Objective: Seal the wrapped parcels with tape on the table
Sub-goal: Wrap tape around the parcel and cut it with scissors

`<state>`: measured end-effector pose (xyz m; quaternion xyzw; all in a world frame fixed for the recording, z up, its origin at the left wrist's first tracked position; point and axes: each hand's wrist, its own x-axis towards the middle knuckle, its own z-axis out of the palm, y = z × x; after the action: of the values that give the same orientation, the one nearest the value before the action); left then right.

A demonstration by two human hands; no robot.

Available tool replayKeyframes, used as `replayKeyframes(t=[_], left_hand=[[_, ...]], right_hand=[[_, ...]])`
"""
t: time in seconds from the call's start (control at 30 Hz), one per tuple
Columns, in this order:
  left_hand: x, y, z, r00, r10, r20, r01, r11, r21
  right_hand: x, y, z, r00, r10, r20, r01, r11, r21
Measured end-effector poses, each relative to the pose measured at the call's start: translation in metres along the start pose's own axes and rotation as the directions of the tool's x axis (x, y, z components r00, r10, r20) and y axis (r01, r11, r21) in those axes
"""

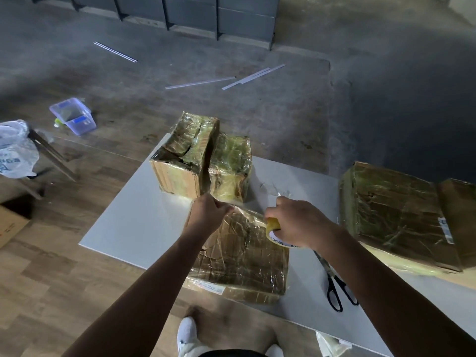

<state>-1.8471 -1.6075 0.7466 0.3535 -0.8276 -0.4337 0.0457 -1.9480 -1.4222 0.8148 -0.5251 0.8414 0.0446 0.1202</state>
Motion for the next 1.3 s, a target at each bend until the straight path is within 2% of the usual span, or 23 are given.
replayKeyframes(t=[0.1,0.3,0.5,0.6,0.63,0.7,0.77,0.83,0.9,0.97,1.07,1.2,1.3], left_hand=[[0.000,-0.003,0.007,0.997,0.067,-0.025,-0.066,0.997,0.042],[-0.005,-0.007,0.022,0.996,0.077,-0.052,-0.056,0.942,0.332],[-0.007,0.000,0.012,0.997,0.018,-0.075,0.004,0.957,0.289],[-0.001,-0.001,0.004,0.998,-0.005,-0.056,0.025,0.932,0.362],[0.000,-0.001,0.003,0.999,-0.008,-0.048,0.025,0.925,0.380],[-0.001,-0.001,0.004,0.999,-0.002,-0.052,0.021,0.928,0.373],[-0.005,-0.002,0.009,0.997,0.046,-0.067,-0.015,0.914,0.406],[-0.011,-0.003,0.014,0.993,0.081,-0.090,-0.037,0.911,0.410],[-0.012,-0.004,0.016,0.990,0.072,-0.117,-0.021,0.920,0.390],[-0.010,-0.005,0.015,0.991,0.054,-0.126,-0.002,0.924,0.381],[-0.008,-0.008,0.016,0.988,0.041,-0.147,0.016,0.929,0.369],[-0.009,-0.008,0.020,0.985,0.041,-0.169,0.029,0.919,0.394],[-0.011,-0.008,0.023,0.982,0.090,-0.164,-0.009,0.898,0.439]], right_hand=[[0.004,-0.005,-0.001,1.000,0.019,0.009,-0.019,1.000,-0.010],[0.007,-0.012,0.004,0.999,0.025,0.042,-0.024,0.999,-0.036],[0.007,-0.014,0.007,1.000,0.022,0.007,-0.021,0.996,-0.084],[0.005,-0.010,0.006,1.000,0.000,-0.016,-0.002,0.998,-0.065],[0.003,-0.006,0.007,1.000,-0.014,-0.016,0.014,1.000,-0.014],[-0.005,0.008,0.011,1.000,-0.027,-0.016,0.030,0.978,0.208],[-0.019,0.025,0.014,0.998,-0.022,-0.053,0.043,0.902,0.429],[-0.031,0.035,0.019,0.997,0.004,-0.073,0.037,0.831,0.555],[-0.035,0.038,0.027,0.995,0.027,-0.092,0.035,0.793,0.608],[-0.034,0.040,0.032,0.985,0.018,-0.171,0.076,0.845,0.530],[-0.040,0.060,0.027,0.974,-0.026,-0.224,0.082,0.966,0.247],[-0.049,0.071,0.034,0.999,0.003,-0.043,0.000,0.997,0.078],[-0.046,0.064,0.042,1.000,0.024,0.001,-0.024,0.995,0.094]])
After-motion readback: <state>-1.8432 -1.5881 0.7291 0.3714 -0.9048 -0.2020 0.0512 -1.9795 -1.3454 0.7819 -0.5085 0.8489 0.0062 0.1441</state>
